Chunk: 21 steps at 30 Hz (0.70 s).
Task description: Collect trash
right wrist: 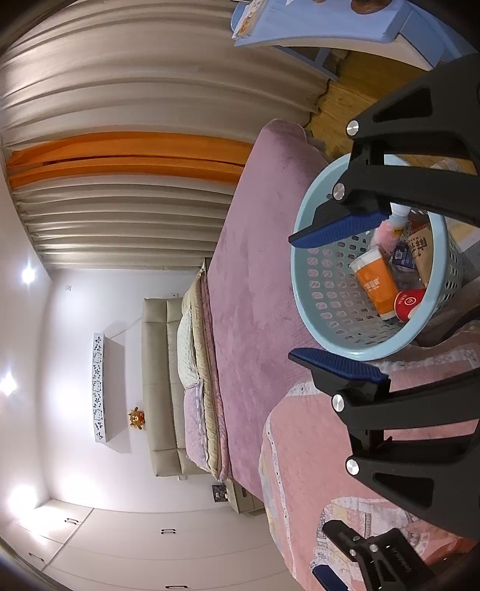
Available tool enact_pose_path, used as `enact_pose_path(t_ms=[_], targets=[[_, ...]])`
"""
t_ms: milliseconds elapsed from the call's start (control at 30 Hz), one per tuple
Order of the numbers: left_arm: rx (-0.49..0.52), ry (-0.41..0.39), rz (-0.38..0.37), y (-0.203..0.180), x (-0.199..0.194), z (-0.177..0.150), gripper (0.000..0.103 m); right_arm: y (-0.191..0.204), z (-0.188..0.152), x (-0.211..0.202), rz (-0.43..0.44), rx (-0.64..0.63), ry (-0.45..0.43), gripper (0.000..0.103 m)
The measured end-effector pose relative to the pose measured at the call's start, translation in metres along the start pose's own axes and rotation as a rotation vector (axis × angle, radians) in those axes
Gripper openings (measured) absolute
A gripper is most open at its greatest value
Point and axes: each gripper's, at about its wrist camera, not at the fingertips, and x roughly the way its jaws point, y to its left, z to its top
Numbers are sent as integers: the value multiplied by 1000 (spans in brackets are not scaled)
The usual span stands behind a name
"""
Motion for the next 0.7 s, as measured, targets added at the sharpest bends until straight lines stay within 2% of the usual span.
enact_pose_path(t_ms=[433,700], targets=[[14,36,-24,-5,7,-2,96,3,-3,9,23,-10,46,59],[13,45,-25,-6,9,-2,96,2,-2,10,21,-9,46,59]])
